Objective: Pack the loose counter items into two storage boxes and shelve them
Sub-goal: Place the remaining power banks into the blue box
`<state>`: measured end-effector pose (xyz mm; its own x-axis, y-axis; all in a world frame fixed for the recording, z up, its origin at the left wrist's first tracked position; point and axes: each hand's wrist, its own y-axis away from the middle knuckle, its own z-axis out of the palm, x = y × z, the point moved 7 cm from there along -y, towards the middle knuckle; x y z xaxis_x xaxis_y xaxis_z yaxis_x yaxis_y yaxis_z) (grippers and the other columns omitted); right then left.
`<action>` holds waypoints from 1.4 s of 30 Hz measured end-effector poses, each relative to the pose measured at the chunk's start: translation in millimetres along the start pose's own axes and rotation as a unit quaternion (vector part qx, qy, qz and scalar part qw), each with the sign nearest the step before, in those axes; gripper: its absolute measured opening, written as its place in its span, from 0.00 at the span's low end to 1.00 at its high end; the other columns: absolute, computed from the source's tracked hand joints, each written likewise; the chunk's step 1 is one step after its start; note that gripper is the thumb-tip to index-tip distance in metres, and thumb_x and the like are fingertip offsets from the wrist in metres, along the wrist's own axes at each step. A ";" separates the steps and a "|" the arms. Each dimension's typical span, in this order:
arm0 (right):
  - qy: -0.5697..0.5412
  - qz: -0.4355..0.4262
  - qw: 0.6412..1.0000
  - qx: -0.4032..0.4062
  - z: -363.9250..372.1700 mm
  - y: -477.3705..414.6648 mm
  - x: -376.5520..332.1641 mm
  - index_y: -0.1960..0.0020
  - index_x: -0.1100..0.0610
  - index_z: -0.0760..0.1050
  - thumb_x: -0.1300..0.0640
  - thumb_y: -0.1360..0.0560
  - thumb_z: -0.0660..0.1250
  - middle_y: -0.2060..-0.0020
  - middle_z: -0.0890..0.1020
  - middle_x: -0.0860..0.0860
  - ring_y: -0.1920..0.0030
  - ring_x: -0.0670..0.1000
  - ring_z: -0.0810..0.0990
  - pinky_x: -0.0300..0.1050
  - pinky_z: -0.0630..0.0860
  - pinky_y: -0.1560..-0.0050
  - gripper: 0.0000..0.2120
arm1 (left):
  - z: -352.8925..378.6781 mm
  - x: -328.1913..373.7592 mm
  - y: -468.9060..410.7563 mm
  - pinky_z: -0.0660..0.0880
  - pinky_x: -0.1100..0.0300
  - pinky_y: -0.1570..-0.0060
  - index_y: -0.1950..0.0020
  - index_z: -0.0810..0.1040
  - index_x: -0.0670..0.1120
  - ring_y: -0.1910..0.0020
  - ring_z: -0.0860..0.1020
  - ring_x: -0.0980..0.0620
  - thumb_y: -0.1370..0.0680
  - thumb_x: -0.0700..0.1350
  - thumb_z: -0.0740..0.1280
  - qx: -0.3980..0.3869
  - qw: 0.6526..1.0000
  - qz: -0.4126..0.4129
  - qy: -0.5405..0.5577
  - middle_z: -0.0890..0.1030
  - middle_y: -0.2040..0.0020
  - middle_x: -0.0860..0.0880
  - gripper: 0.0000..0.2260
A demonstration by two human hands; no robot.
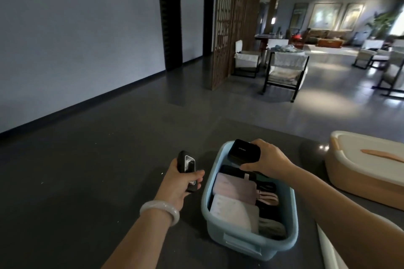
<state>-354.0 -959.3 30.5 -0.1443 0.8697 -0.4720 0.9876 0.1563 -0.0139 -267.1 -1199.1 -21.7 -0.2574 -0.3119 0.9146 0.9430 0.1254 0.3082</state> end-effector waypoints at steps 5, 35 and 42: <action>0.012 0.022 1.000 -0.017 11.9 -28.9 16.5 0.34 0.53 0.71 0.45 0.37 0.79 0.45 0.78 0.49 0.41 0.53 0.75 0.46 0.71 0.43 0.35 | 14.9 -1.5 -44.0 0.79 0.47 0.47 0.41 0.72 0.54 0.51 0.81 0.44 0.32 0.30 0.75 -0.052 0.997 -0.009 -0.056 0.82 0.48 0.42 0.28; -0.199 0.042 0.968 -0.149 83.0 -68.0 64.8 0.35 0.49 0.76 0.58 0.34 0.79 0.42 0.80 0.43 0.38 0.44 0.76 0.47 0.67 0.30 0.29 | 30.0 -33.5 -81.8 0.79 0.50 0.51 0.35 0.72 0.50 0.47 0.81 0.43 0.31 0.25 0.71 -0.047 0.997 -0.055 0.009 0.82 0.45 0.41 0.31; -0.219 0.043 0.964 -0.146 83.3 -65.8 62.2 0.37 0.49 0.77 0.60 0.34 0.79 0.44 0.81 0.43 0.41 0.43 0.77 0.46 0.69 0.31 0.28 | 30.0 -32.8 -77.4 0.79 0.55 0.57 0.38 0.73 0.51 0.49 0.82 0.44 0.31 0.26 0.72 -0.041 0.998 -0.047 0.007 0.82 0.46 0.42 0.28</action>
<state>-422.8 -954.5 -71.4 0.0409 0.6139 -0.7883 0.9263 0.2725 0.2603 -338.0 -1170.3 -67.7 -0.3429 -0.3321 0.8787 0.9291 0.0180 0.3694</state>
